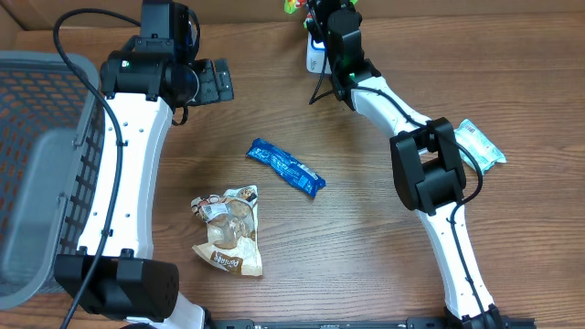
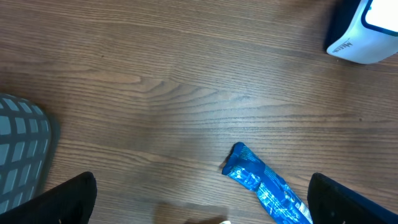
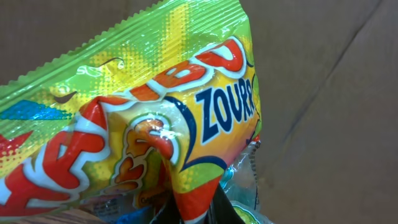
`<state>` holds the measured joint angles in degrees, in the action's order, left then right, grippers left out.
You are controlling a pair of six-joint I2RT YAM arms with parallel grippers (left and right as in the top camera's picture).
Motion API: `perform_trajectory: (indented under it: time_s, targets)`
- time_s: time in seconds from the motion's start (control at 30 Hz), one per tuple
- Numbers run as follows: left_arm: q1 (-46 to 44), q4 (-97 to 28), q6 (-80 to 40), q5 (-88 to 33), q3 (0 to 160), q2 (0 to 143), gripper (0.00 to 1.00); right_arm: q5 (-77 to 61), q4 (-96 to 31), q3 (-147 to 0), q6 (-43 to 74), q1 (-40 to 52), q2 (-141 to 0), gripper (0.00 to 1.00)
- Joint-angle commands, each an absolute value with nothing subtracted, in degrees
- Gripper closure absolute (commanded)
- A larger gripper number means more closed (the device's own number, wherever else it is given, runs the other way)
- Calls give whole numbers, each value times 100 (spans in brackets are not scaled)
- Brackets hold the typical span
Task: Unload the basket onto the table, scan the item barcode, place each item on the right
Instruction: 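Hold the yellow Haribo Zourr packet at the scanner face, then carry the Haribo packet right and drop it at the table edge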
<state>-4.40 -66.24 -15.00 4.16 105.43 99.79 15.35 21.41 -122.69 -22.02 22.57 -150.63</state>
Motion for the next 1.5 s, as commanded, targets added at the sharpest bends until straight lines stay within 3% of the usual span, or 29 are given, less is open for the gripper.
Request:
perform_trajectory:
  time_s: [0.0,0.27,0.67,0.77,0.83,0.87,0.9,1.07,1.3,1.47]
  targets:
    - [-451,-6617,-1476,467,10698,10007,0,1691,2237,-12473,-2499,2322,-14984,96]
    - [-451,-6617,-1479,467,10698,10007,0,1789,1337,-12473,-2381,2364,-14365,96]
    - [-451,-6617,-1476,467,10698,10007,0,1466,-2694,-12475,-2359,2604,-12223,96]
    - [-451,-6617,-1476,467,10698,10007,0,1184,-3994,-12475,-1846,2777,-11732,84]
    - [-451,-6617,-1479,467,10698,10007,0,969,-5050,-12475,-1800,2941,-11467,84]
    - [-451,-6617,-1476,467,10700,10007,0,904,-5457,-12475,-1798,3020,-11369,93]
    - [-451,-6617,-1476,467,10698,10007,0,862,-5787,-12475,-1741,3092,-11301,96]
    - [-447,-6617,-1476,469,10698,10007,0,637,-6912,-12444,-228,3166,-11262,96]
    - [-451,-6617,-1476,467,10698,10007,0,1009,-8023,-12392,2036,1879,-11264,96]
    - [-451,-6617,-1479,467,10698,10007,1,1087,-8119,-12086,2283,480,-11303,96]
